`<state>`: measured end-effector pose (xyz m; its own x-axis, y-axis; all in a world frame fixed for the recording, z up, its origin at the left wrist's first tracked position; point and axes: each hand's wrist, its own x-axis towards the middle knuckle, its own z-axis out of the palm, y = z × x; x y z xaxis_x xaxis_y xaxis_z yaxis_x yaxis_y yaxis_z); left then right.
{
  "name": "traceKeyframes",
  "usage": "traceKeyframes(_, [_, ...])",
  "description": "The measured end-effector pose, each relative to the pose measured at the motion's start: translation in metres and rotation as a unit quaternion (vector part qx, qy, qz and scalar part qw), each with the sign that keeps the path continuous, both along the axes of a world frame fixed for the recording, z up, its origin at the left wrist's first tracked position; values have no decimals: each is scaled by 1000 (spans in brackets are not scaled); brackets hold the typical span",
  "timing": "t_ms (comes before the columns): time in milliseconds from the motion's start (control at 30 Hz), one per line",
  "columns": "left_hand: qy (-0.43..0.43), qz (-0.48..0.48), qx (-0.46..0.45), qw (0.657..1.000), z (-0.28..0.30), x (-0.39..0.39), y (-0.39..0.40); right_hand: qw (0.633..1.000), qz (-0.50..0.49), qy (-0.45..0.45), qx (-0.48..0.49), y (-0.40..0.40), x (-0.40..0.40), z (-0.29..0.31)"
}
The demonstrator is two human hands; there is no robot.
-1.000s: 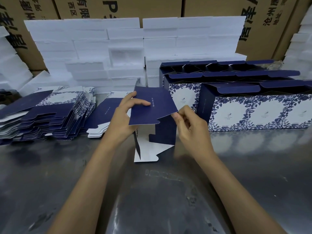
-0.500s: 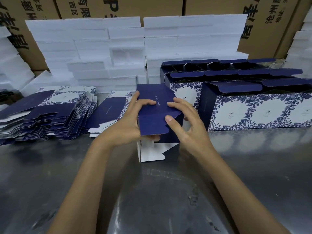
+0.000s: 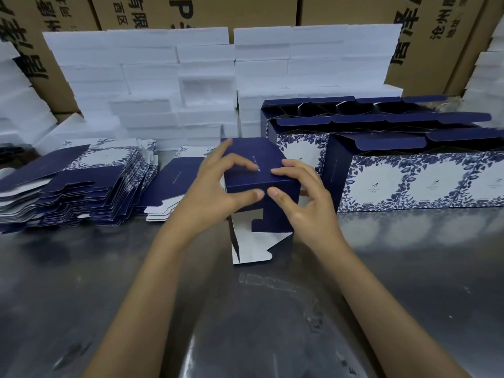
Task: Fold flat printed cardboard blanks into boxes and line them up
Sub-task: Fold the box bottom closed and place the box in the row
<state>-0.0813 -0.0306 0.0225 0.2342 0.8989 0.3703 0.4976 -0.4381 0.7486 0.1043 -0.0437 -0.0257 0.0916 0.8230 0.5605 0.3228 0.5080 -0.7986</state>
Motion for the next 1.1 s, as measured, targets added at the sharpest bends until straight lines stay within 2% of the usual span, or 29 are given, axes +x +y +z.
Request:
traceKeyframes(67, [-46,4,44,998,-3,8,1,1000,18,18,-13,-1,1,1])
traceKeyframes(200, [-90,-3,36,995,-7,12,4,996,46,69,-44,0,0,5])
traceKeyframes(400, [-83,-20,38,996,-10,9,6,996,13,77,-41,4,-7,6])
traceKeyframes(567, [-110,-32,27,993,-12,4,10,996,31,70,-36,4,-2,4])
traceKeyframes(767, [-89,-19,-13,996,-9,-5,11,997,27,67,-21,8,4,6])
traceKeyframes(900, [-115,-13,4,993,-9,-5,10,996,45,65,-39,5,7,5])
traceKeyframes(967, [-121,-2,6,993,-9,-6,10,991,59,100,-72,3,9,4])
traceKeyframes(1033, [-125,11,3,992,-8,-9,11,976,45,143,-155,1,11,3])
traceKeyframes(1067, [-121,19,6,992,-8,-12,11,970,22,133,-204,0,12,2])
traceKeyframes(1100, [-112,27,11,993,-7,-14,12,964,-13,82,-251,1,12,1])
